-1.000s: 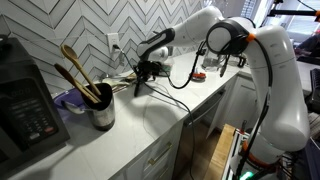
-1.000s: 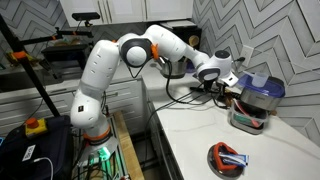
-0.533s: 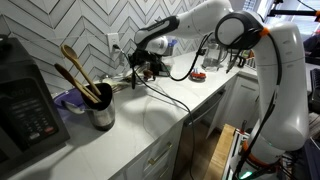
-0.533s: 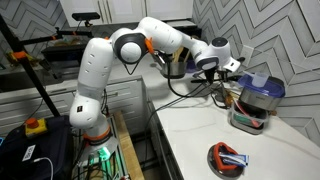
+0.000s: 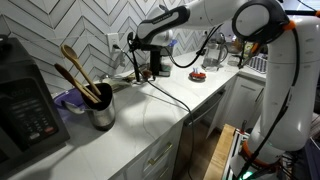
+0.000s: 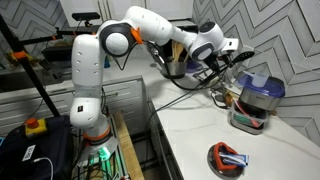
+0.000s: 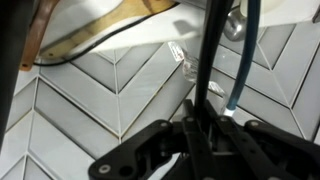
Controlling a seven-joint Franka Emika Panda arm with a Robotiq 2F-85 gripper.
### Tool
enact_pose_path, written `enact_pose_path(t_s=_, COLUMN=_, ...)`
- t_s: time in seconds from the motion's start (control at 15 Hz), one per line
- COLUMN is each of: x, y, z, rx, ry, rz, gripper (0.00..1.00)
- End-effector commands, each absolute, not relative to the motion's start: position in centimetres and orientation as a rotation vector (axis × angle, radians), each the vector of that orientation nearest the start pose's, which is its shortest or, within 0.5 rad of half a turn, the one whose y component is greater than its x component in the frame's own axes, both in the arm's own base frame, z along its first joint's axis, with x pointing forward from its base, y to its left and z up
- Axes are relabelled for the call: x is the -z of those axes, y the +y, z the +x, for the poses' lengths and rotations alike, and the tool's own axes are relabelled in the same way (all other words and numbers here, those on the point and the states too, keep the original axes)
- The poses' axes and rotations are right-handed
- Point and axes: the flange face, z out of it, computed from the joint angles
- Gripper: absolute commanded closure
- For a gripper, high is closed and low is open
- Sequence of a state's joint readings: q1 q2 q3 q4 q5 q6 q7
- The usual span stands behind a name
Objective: Put the black serving spoon in the utensil holder
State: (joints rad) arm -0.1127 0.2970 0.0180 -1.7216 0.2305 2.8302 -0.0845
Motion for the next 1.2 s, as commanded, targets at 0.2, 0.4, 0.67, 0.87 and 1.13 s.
enact_pose_path(t_s=0.2, x=-56.3, y=-8.5, z=64.8, rx=1.750, ry=0.064, rz=-2.703, gripper=0.97)
enact_pose_path(t_s=0.4, x=-62.1, y=-7.7, z=61.9, rx=1.972, ry=0.144, rz=-2.524, gripper=0.97)
enact_pose_path(t_s=0.67, x=-69.4, y=-1.3, z=57.8, rx=1.827, ry=0.163, rz=-2.383, gripper=0.97)
enact_pose_path(t_s=0.87, x=-70.7, y=-0.4, z=58.5, rx=1.828, ry=0.148, rz=-2.336, gripper=0.89)
enact_pose_path(t_s=1.13, x=-71.6, y=0.8, z=56.9, rx=1.796, ry=0.142, rz=-2.325, gripper=0.97)
